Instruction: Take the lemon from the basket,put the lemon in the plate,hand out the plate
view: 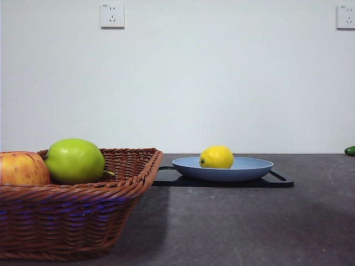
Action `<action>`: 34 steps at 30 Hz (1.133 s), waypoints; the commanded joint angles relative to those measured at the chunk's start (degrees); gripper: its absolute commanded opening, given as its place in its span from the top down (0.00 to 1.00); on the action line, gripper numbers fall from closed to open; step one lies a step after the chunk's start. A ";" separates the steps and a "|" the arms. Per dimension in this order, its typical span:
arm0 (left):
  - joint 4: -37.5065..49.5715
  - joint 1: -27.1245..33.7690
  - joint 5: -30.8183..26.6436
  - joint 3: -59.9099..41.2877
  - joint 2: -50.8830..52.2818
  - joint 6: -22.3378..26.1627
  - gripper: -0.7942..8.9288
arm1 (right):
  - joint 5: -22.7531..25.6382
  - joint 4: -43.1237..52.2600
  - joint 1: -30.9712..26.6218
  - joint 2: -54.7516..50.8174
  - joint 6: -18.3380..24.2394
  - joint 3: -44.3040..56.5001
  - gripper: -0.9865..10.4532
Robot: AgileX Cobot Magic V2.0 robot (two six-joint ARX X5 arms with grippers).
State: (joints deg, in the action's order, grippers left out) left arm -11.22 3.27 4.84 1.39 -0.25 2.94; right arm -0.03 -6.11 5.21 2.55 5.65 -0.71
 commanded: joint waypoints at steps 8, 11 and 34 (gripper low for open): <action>0.26 0.20 -0.15 -0.68 0.17 -0.35 0.91 | 0.11 -3.76 0.00 -2.60 -3.74 0.22 0.91; 0.28 0.20 -0.15 -0.68 0.17 -0.35 0.91 | 0.11 -3.34 0.04 -2.60 -5.77 0.22 0.91; 0.31 0.20 -0.15 -0.68 0.17 -0.35 0.91 | 0.42 -3.15 0.04 -2.60 -5.77 0.22 0.91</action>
State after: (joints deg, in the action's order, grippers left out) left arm -11.22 3.27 4.84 1.39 -0.25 2.94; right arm 0.19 -9.50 5.23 0.19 0.60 -0.73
